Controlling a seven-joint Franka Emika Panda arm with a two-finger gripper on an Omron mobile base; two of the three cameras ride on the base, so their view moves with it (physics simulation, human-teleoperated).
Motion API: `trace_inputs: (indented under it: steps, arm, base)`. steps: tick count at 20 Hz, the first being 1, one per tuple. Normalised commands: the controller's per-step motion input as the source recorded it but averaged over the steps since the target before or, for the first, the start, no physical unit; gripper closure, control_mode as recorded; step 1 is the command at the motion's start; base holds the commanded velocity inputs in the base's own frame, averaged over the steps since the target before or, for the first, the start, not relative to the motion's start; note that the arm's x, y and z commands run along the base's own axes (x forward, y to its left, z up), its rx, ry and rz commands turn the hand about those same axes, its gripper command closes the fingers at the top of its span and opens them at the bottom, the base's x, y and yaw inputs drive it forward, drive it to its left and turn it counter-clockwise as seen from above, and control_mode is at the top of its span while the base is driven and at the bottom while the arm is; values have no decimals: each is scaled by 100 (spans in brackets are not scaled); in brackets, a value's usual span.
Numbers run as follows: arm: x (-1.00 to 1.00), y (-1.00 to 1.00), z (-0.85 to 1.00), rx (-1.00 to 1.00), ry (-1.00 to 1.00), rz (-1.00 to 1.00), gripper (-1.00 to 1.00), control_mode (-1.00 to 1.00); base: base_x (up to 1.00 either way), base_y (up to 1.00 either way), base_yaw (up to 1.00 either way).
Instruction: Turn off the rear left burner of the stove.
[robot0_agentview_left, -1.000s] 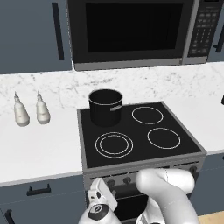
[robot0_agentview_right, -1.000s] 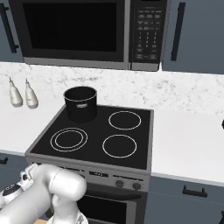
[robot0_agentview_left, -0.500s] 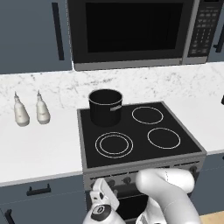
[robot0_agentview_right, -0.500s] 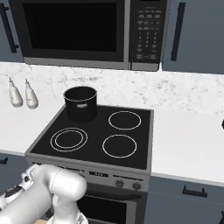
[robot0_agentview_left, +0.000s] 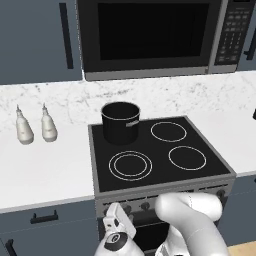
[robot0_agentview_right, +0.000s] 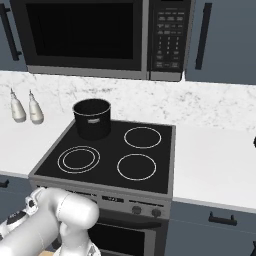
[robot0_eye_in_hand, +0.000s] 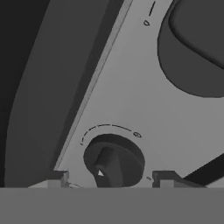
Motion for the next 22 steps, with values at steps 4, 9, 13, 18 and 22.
trace_inputs:
  steps: [4, 9, 13, 18, 22]
  arm:
    - [9, 0, 17, 6, 0, 0, 100, -100]
    - [0, -1, 20, 22, 0, -4, 100, -100]
    - [0, -11, 17, 41, 0, -16, 100, -100]
    - [0, -18, 10, 56, 0, -24, 100, -100]
    - [0, -21, 9, 62, 0, -28, 100, -100]
  base:
    - [0, 0, 0]
    - [0, 0, 0]
    - [0, 0, 0]
    - [0, 0, 0]
    - [0, 0, 0]
